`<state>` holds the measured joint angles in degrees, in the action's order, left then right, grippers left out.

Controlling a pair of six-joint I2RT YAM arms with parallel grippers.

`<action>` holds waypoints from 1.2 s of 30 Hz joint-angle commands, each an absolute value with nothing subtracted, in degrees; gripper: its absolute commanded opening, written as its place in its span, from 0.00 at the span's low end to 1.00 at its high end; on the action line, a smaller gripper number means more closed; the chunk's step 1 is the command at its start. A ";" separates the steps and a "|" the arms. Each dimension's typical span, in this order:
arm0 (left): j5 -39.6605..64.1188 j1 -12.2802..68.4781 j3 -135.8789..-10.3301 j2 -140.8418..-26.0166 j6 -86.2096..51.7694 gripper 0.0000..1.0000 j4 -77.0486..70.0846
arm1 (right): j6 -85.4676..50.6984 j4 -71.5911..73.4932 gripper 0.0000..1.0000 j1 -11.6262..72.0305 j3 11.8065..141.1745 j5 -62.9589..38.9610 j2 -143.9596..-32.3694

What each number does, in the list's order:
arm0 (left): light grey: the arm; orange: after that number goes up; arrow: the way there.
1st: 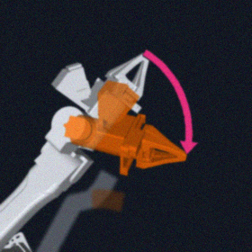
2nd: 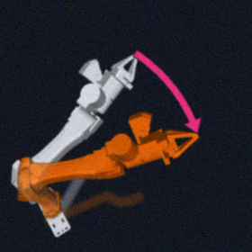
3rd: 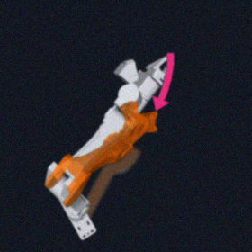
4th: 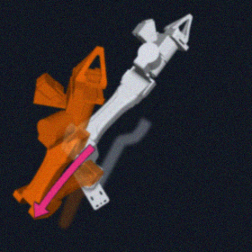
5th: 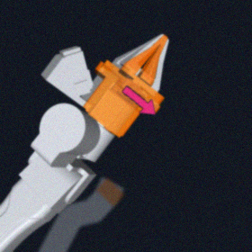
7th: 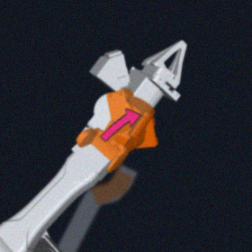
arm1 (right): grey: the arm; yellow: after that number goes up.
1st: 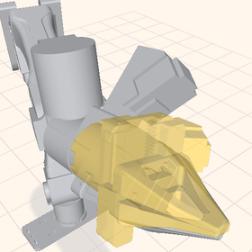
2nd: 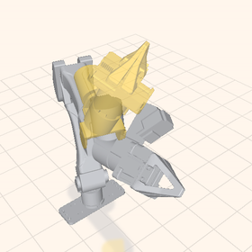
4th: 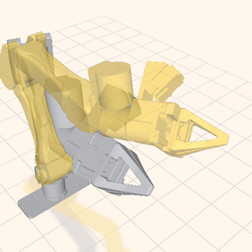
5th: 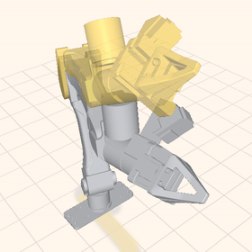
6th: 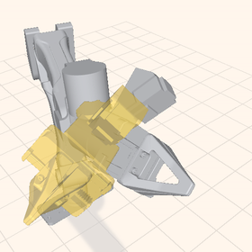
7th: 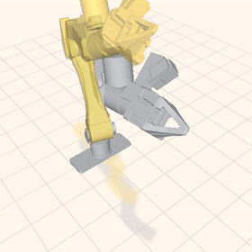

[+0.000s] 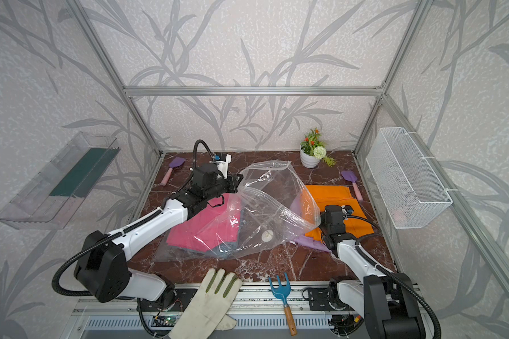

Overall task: Take the trousers out of the vacuum bag
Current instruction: Move the trousers to the center of the board.

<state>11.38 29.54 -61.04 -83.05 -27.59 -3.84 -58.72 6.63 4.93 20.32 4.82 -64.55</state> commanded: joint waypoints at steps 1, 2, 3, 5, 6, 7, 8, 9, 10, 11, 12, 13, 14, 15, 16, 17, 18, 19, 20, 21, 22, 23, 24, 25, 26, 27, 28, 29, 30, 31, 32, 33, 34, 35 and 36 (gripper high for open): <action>10.19 29.04 -62.73 -81.63 -27.13 0.00 -3.60 | -58.50 4.60 0.49 5.36 20.13 0.00 -65.88; 10.33 29.02 -62.85 -81.67 -27.16 0.00 -3.54 | -58.53 3.99 0.49 5.36 20.28 0.19 -64.87; 10.45 29.01 -62.98 -81.67 -27.05 0.00 -3.28 | -58.25 3.19 0.49 5.36 20.35 0.43 -63.15; 10.72 29.04 -63.35 -81.73 -26.66 0.00 -2.49 | -57.17 1.00 0.50 5.36 21.01 0.80 -58.85; 11.03 29.05 -63.42 -81.62 -26.47 0.00 -2.17 | -56.21 -0.77 0.51 5.36 21.52 1.32 -55.90; 11.31 29.03 -63.52 -81.64 -26.12 0.00 -2.06 | -55.02 -2.38 0.52 5.36 22.16 2.02 -52.75; 11.71 29.07 -63.54 -81.65 -25.87 0.00 -2.09 | -53.97 -3.67 0.53 5.36 22.60 2.86 -50.08; 12.13 29.06 -63.59 -81.74 -25.62 0.00 -2.05 | -52.60 -4.92 0.54 5.36 23.08 3.79 -46.63; 12.76 29.08 -63.63 -81.87 -25.40 0.00 -2.04 | -51.05 -6.85 0.55 5.33 23.84 4.75 -43.48; 13.21 29.08 -63.74 -82.00 -25.17 0.00 -1.99 | -49.51 -9.09 0.56 5.29 24.87 5.59 -40.93; 13.82 29.07 -63.94 -82.24 -24.99 0.00 -1.85 | -47.36 -11.35 0.57 5.28 26.10 6.13 -38.40; 14.57 29.10 -64.10 -82.51 -24.72 0.00 -1.72 | -45.45 -13.75 0.57 5.27 27.40 6.67 -36.12; 15.10 29.10 -64.36 -82.83 -24.45 0.00 -1.53 | -43.78 -15.31 0.57 5.27 28.43 6.93 -34.44; 16.22 29.14 -64.59 -83.24 -23.80 0.00 -1.33 | -42.12 -17.18 0.56 5.27 29.54 7.27 -32.64; 17.47 29.18 -65.08 -83.75 -23.09 0.00 -0.89 | -41.07 -19.12 0.57 5.27 30.51 7.88 -30.89; 18.28 29.20 -65.65 -84.27 -22.86 0.00 -0.28 | -40.28 -20.69 0.56 5.27 31.40 8.44 -29.60; 19.07 29.37 -66.26 -84.84 -22.64 0.00 0.20 | -38.92 -21.78 0.56 5.27 32.23 8.46 -28.36; 19.74 29.44 -66.65 -85.30 -22.51 0.00 0.48 | -37.64 -21.99 0.56 5.27 32.83 7.64 -27.38; 20.32 29.68 -66.91 -85.79 -22.33 0.00 0.53 | -37.01 -21.48 0.56 5.27 33.10 6.15 -26.88; 21.24 29.88 -67.27 -86.19 -22.03 0.00 0.61 | -34.61 -20.63 0.55 5.27 33.42 3.87 -26.61; 22.16 30.05 -67.77 -86.76 -21.66 0.00 0.82 | -33.57 -19.59 0.54 5.27 33.93 0.89 -27.14; 22.83 30.37 -68.14 -87.25 -21.36 0.00 1.16 | -32.60 -18.84 0.53 5.27 34.68 -2.18 -28.30; 23.40 30.80 -68.84 -87.86 -20.85 0.00 1.85 | -31.74 -18.21 0.52 5.27 35.88 -6.38 -30.35; 23.77 31.44 -69.64 -88.47 -20.20 0.00 2.66 | -31.14 -17.90 0.51 5.27 37.31 -10.87 -33.06; 23.90 32.07 -70.38 -89.03 -19.53 0.00 3.38 | -30.70 -17.39 0.51 5.36 38.37 -15.08 -35.50; 23.94 32.87 -71.47 -89.71 -18.77 0.00 4.56 | -30.59 -16.58 0.51 5.39 39.45 -19.35 -38.34; 23.72 33.85 -72.47 -90.43 -17.83 0.00 5.89 | -30.59 -15.83 0.51 5.70 40.23 -23.33 -40.60; 23.10 34.73 -73.15 -90.92 -17.23 0.00 6.73 | -30.75 -14.73 0.51 6.23 40.55 -25.69 -42.71; 22.16 35.67 -73.65 -91.35 -16.90 0.00 7.14 | -30.56 -13.85 0.51 7.21 40.77 -27.05 -44.44; 21.95 36.47 -74.00 -91.69 -16.96 0.00 7.06 | -30.06 -13.17 0.51 8.60 40.87 -27.04 -45.79; 22.05 37.08 -74.32 -92.03 -17.12 0.00 6.97 | -29.45 -12.65 0.52 10.06 40.82 -26.77 -46.84; 22.23 37.68 -74.79 -92.37 -17.30 0.00 7.06 | -28.98 -12.34 0.51 11.33 40.90 -26.44 -48.23; 22.15 38.32 -75.16 -92.76 -17.51 0.00 7.05 | -28.75 -12.09 0.51 12.40 40.82 -26.54 -49.92; 22.11 38.89 -75.46 -93.05 -17.64 0.00 7.03 | -28.42 -11.58 0.52 13.13 40.71 -27.23 -51.44; 22.06 39.45 -75.79 -93.31 -17.68 0.00 6.90 | -28.35 -10.67 0.52 14.04 40.40 -28.03 -53.13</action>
<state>21.63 38.39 -73.73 -92.62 -18.98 5.85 -30.48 -13.52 12.38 39.75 -23.22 -50.78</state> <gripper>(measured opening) 0.047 0.516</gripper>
